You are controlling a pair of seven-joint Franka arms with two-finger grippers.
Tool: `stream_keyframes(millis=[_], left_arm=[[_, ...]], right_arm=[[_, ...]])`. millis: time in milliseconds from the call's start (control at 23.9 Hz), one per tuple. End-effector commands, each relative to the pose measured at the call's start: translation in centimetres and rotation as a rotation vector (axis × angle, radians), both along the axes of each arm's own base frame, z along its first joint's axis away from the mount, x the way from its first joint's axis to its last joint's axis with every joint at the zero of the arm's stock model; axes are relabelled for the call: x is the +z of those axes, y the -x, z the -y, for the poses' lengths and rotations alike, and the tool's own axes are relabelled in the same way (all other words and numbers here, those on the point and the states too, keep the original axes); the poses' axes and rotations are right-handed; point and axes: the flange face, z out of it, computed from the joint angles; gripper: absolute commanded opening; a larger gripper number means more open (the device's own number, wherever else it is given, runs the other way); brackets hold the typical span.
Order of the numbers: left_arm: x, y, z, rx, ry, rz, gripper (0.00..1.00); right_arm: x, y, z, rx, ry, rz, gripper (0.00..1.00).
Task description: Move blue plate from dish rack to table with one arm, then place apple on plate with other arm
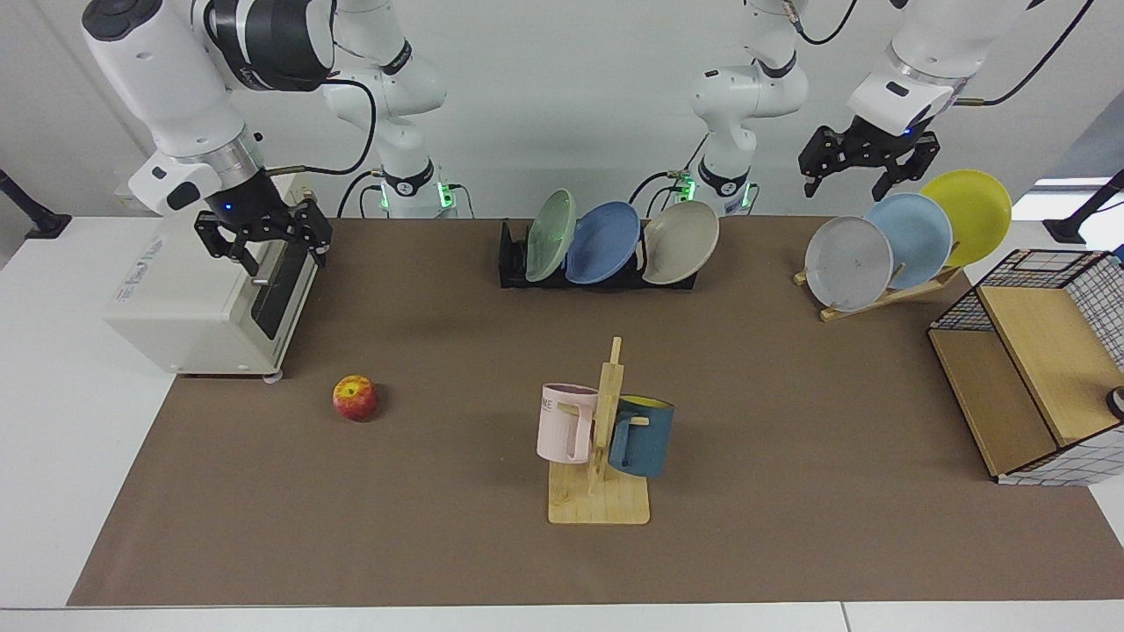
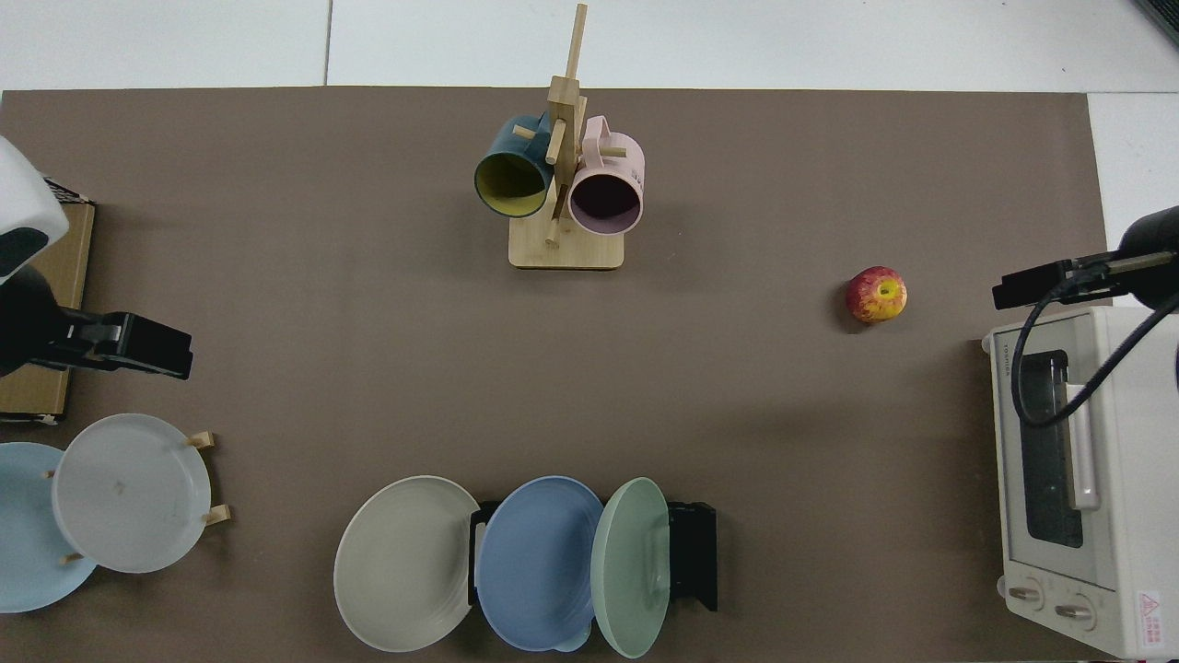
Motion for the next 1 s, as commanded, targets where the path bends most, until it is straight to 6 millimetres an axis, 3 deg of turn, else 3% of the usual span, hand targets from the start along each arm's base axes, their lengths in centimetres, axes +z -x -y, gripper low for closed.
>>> stream_keyframes(millis=[0, 752, 961], left_arm=[[0.0, 0.9, 0.0, 0.002, -0.007, -0.001, 1.00], [0.2, 1.4, 0.8, -0.013, -0.003, -0.005, 1.00], [-0.4, 2.6, 1.1, -0.018, -0.003, -0.010, 1.00]], right_arm=[[0.0, 0.0, -0.1, -0.015, 0.001, 0.014, 1.00], [0.0, 0.0, -0.1, -0.015, 0.001, 0.014, 1.00], [0.0, 0.0, -0.1, -0.015, 0.001, 0.014, 1.00]])
